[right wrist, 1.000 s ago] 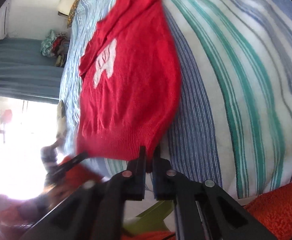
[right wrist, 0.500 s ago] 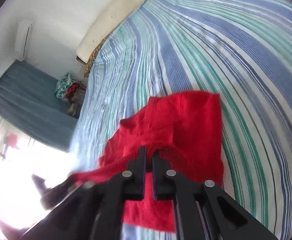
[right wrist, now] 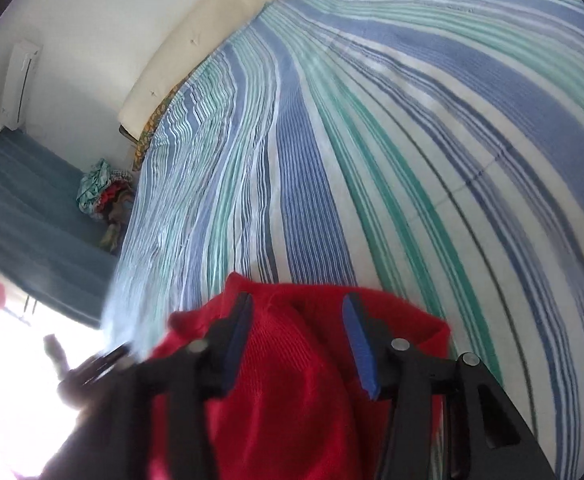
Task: Fold small clothes
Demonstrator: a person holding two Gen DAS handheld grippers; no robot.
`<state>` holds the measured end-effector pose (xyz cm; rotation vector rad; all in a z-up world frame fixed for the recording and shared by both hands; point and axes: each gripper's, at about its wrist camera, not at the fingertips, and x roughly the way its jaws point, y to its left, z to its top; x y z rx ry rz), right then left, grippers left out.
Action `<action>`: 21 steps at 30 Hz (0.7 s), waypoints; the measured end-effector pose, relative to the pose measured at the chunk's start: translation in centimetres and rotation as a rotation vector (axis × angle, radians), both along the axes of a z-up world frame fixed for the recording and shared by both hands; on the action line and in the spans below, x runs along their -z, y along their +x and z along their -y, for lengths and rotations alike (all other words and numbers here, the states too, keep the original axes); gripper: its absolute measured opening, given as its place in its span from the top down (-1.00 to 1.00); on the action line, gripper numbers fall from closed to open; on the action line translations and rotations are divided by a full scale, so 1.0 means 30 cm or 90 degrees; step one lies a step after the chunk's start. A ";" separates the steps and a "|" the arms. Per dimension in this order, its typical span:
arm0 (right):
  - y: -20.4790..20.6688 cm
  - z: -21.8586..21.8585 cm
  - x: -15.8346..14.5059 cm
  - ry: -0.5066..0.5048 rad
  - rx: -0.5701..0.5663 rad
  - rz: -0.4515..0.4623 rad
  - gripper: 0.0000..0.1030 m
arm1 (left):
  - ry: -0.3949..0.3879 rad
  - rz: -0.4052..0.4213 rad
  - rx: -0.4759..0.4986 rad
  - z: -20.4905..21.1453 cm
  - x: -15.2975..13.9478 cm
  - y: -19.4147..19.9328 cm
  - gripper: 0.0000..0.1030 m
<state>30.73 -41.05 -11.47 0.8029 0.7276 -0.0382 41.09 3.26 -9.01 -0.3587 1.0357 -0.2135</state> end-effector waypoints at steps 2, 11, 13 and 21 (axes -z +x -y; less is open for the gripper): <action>-0.030 0.032 -0.034 -0.017 0.005 0.008 0.07 | 0.022 0.026 0.023 -0.010 -0.029 -0.054 -0.43; -0.337 0.065 0.007 -0.017 -0.049 -0.018 -0.57 | -0.057 0.019 0.067 -0.162 -0.013 -0.574 -0.61; -0.368 0.046 0.072 0.038 -0.079 -0.027 -0.57 | -0.079 0.009 0.059 -0.186 0.004 -0.672 -0.61; -0.244 -0.116 0.141 0.033 -0.117 -0.041 0.50 | -0.116 -0.027 -0.006 -0.289 0.125 -0.870 -0.68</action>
